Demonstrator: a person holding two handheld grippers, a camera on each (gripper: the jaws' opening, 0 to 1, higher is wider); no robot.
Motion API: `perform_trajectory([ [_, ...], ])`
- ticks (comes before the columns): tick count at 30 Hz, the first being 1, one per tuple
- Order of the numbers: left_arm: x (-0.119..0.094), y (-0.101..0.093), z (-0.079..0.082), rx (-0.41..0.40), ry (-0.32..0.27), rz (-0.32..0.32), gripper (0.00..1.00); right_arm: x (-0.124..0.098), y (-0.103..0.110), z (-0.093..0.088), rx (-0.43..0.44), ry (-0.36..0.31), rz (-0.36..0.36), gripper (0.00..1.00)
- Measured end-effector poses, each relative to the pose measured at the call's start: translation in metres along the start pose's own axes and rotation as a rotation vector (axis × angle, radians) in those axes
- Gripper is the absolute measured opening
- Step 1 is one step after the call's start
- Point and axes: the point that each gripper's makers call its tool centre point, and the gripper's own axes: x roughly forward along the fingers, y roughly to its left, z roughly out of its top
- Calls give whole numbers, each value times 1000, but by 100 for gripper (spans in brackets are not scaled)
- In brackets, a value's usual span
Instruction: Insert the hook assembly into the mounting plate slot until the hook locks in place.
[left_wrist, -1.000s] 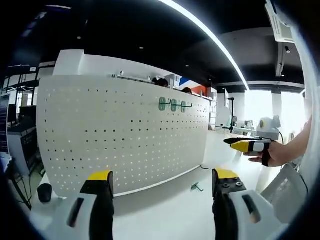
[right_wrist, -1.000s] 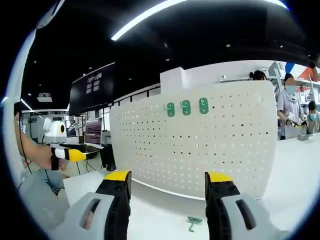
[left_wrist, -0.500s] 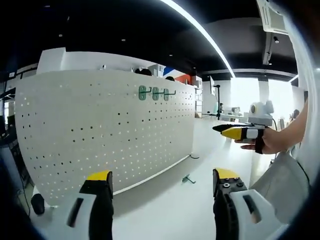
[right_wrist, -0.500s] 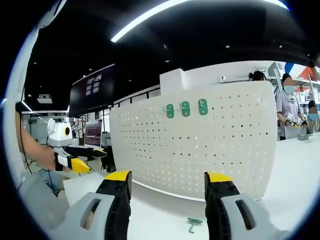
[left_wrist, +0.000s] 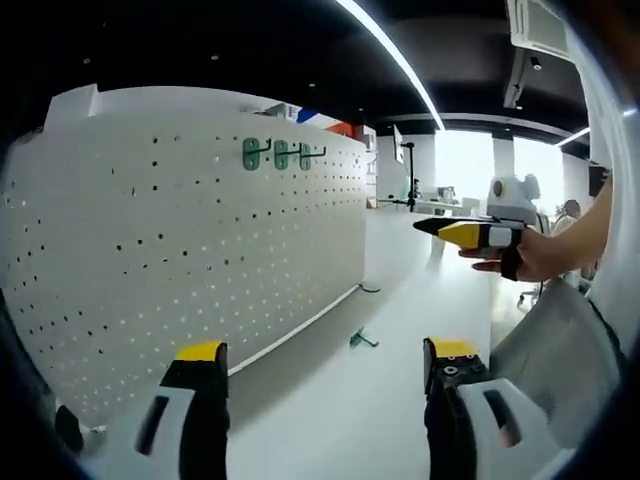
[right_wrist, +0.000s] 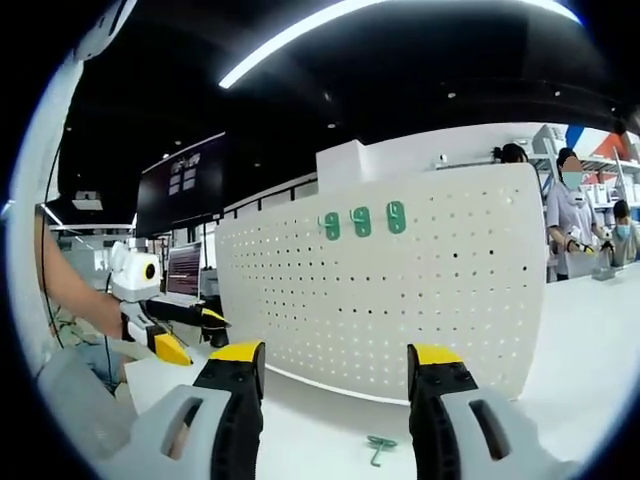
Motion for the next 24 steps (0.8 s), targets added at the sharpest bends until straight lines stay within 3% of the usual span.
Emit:
perform_trajectory([
  [24, 53, 5, -23, 125, 191, -146, 78, -9, -10, -3, -13, 16, -9, 54],
])
